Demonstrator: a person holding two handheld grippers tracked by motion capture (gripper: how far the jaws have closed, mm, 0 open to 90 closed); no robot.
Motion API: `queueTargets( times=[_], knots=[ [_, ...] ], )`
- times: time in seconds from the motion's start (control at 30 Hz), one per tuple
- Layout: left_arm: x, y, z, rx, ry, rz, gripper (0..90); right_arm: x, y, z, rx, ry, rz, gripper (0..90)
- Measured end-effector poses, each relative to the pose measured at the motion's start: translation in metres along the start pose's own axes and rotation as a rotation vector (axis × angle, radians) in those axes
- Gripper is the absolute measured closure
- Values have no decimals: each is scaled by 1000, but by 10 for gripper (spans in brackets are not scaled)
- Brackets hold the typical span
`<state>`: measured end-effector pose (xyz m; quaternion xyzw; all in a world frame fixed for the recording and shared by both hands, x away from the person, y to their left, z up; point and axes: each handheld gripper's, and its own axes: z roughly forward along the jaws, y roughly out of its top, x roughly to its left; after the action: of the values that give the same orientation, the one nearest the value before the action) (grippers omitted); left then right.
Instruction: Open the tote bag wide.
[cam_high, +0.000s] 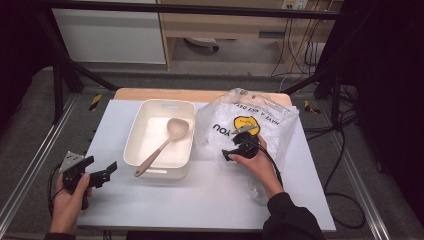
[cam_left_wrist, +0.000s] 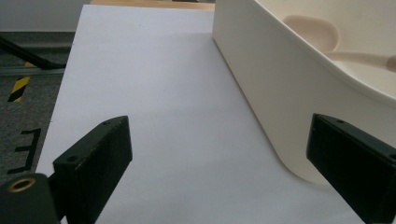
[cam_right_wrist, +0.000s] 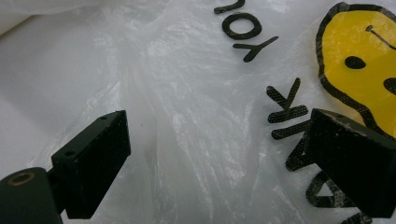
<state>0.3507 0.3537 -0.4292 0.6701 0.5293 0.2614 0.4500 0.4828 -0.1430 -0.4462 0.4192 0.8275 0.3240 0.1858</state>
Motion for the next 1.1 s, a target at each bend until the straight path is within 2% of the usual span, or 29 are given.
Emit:
queueTargets(
  times=[0.23, 0.33, 0.6, 0.73, 0.8, 0.93, 1.1],
  knots=[
    [-1, 1, -1, -9, -3, -5, 68, -3, -5, 8, 41, 23, 21, 56],
    [-1, 2, -3, -15, -7, -4, 69, -5, -6, 6, 42, 26, 17, 100],
    [-2, 15, -13, -87, -4, -30, 69, -19, -5, 1, 0, 11, 58, 532],
    [-6, 24, -17, -105, -16, -22, 70, -25, -6, 0, -17, 5, 80, 714],
    [-7, 28, -18, -108, -18, -20, 67, -27, -7, 0, -26, 20, 99, 811],
    [-14, 39, -21, -120, -31, -9, 68, -29, -6, -6, -62, 22, 113, 889],
    [-32, 55, -25, -134, -73, 33, 69, -27, -1, -19, -91, 27, 125, 894]
  ],
)
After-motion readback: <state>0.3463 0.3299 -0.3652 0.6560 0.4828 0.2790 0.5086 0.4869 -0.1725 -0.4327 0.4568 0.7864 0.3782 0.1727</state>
